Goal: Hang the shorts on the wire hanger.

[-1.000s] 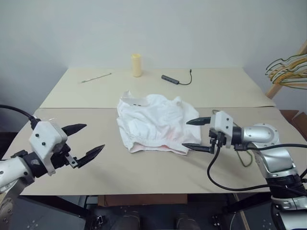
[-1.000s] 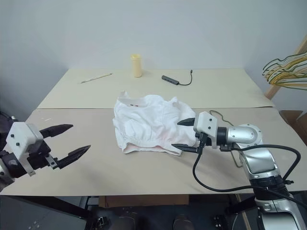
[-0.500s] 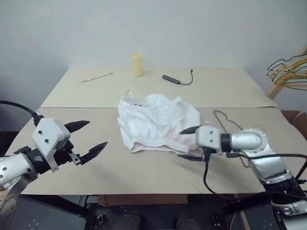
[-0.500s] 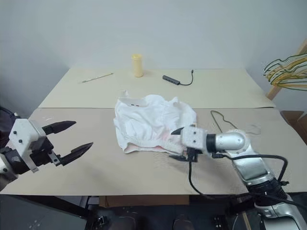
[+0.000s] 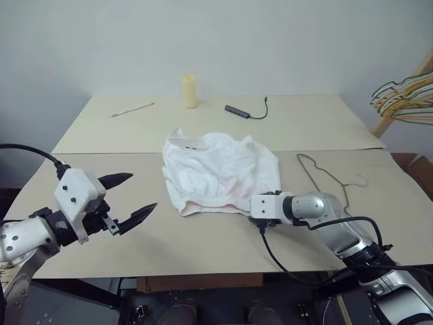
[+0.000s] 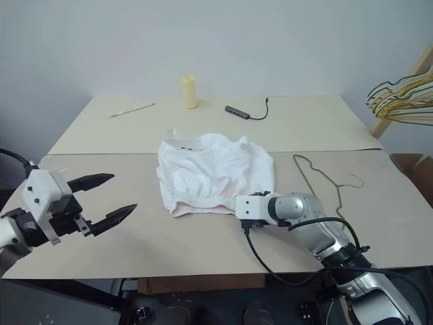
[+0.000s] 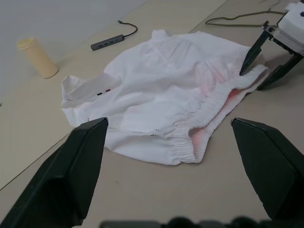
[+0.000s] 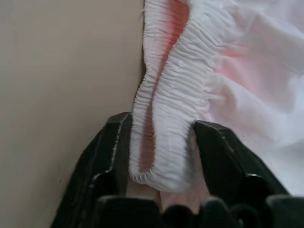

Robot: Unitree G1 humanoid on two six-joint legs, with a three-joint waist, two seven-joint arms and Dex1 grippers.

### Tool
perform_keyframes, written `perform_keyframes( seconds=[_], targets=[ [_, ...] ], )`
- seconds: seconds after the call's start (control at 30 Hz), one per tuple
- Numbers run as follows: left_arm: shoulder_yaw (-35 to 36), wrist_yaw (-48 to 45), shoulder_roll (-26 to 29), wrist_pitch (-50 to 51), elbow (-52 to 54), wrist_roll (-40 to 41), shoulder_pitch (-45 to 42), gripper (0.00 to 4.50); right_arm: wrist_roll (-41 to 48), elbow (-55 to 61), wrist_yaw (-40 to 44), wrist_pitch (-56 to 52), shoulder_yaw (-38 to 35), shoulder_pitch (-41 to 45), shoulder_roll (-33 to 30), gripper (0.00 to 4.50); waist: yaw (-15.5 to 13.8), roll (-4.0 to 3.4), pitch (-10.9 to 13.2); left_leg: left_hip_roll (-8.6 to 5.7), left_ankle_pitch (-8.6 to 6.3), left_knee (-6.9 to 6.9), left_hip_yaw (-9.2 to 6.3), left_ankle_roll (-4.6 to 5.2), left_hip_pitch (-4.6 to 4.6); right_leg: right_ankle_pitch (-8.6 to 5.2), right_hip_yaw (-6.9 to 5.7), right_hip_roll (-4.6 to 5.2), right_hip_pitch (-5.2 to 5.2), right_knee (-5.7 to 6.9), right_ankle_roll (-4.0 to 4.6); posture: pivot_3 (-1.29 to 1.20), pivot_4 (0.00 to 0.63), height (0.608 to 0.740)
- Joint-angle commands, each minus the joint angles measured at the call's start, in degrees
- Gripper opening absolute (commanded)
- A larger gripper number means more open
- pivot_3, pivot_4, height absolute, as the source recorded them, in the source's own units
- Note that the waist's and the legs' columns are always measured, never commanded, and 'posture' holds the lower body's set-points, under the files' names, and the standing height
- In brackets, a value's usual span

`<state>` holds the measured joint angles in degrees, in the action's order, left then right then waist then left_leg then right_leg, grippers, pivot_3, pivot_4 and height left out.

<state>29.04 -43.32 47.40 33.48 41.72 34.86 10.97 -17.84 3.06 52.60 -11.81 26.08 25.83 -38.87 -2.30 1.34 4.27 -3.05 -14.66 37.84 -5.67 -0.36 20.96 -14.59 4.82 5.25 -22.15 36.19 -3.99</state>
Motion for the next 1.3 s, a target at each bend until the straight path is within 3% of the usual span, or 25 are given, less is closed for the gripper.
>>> perform_keyframes(
  seconds=[0.03, 0.13, 0.4, 0.57, 0.67, 0.8, 0.97, 1.03, 1.17, 1.3],
  targets=[
    [0.1, 0.2, 0.2, -0.9, 0.2, 0.2, -1.0, 4.50, -0.6, -0.2, -0.6, 2.4, -2.0, 0.6, -1.2, 1.08, 0.0, -0.02, 0.0, 0.00, 0.00, 0.00, -0.01, 0.00, 0.00, 0.00, -0.01, 0.00, 0.00, 0.00, 0.00, 0.12, 0.073, 0.740],
    [-0.3, 0.1, 0.2, -1.2, -0.1, 0.1, -1.3, 4.50, -0.1, -1.5, -0.5, 5.8, -3.0, 1.1, -2.6, 0.03, 0.0, -0.02, 0.0, 0.00, 0.00, 0.00, -0.01, 0.00, 0.00, 0.00, -0.01, 0.00, 0.00, 0.00, 0.00, 0.11, 0.058, 0.740],
    [-2.9, -0.3, 0.3, -2.3, -1.9, -0.5, -3.7, 4.50, 8.3, -16.3, 8.7, 31.8, -8.2, 7.6, -13.4, 0.03, 0.3, -0.06, 0.1, -0.01, 0.00, 0.00, 0.03, 0.00, 0.03, 0.00, -0.01, 0.01, 0.00, -0.06, 0.00, 0.08, 0.046, 0.740],
    [-5.2, -0.8, 0.1, -3.1, -3.5, -1.2, -5.8, 4.50, -3.6, -38.1, 2.0, 47.9, -4.4, 17.9, -17.3, 0.03, 1.5, -0.06, 0.1, 0.01, 0.00, -0.01, 0.05, 0.00, 0.02, 0.00, -0.02, 0.01, 0.01, -0.06, 0.01, 0.05, 0.044, 0.740],
    [-5.9, -0.9, 0.1, -3.5, -4.1, -1.2, -6.5, 4.50, -9.0, -45.6, -1.9, 53.2, -2.4, 21.7, -17.0, 0.75, 2.0, -0.06, 0.1, 0.01, 0.01, -0.01, 0.07, -0.01, 0.03, -0.01, -0.01, 0.01, -0.01, -0.06, 0.03, 0.05, 0.044, 0.740],
    [-6.4, -0.9, 0.2, -3.5, -4.2, -1.2, -7.0, 4.50, -12.3, -45.8, -3.1, 53.6, -2.0, 21.8, -17.9, 2.14, 3.2, -0.07, 0.1, 0.01, 0.01, -0.05, 0.07, -0.01, 0.12, -0.02, 0.03, 0.03, -0.10, -0.08, 0.04, 0.05, 0.046, 0.740],
    [-6.1, -0.9, 0.2, -3.3, -3.9, -0.9, -6.7, 4.50, -4.6, -34.3, 3.4, 45.6, -7.0, 15.1, -19.9, 3.92, 3.2, -0.09, 0.1, 0.02, 0.00, -0.05, 0.00, 0.00, 0.11, -0.02, 0.08, 0.02, -0.09, -0.06, 0.04, 0.05, 0.051, 0.740],
    [-5.7, -0.9, 0.3, -3.2, -3.7, -0.8, -6.3, 4.50, 7.6, -16.9, 9.4, 31.0, -12.0, 6.9, -20.4, 4.47, 3.0, -0.12, 0.1, 0.03, 0.00, -0.05, -0.09, 0.01, 0.12, -0.02, 0.08, 0.02, -0.09, -0.05, 0.03, 0.05, 0.055, 0.740],
    [-5.5, -0.9, 0.4, -3.2, -3.8, -0.7, -6.1, 4.50, 14.0, 10.7, 9.6, 0.5, -16.9, -2.4, -17.0, 4.47, 3.1, -0.19, 0.1, 0.12, -0.03, -0.05, -0.37, 0.06, 0.12, -0.04, 0.11, -0.02, -0.11, 0.02, 0.02, 0.04, 0.055, 0.740],
    [-6.4, -1.4, 0.7, -3.4, -4.8, -0.7, -7.4, 4.50, 7.5, 29.1, 6.6, -21.7, -9.8, -4.6, -11.2, 4.47, 2.6, -0.20, 0.1, 0.09, -0.03, 0.00, -0.36, 0.05, 0.04, -0.03, 0.09, -0.03, -0.05, 0.08, 0.01, 0.04, 0.054, 0.740]
  ],
)
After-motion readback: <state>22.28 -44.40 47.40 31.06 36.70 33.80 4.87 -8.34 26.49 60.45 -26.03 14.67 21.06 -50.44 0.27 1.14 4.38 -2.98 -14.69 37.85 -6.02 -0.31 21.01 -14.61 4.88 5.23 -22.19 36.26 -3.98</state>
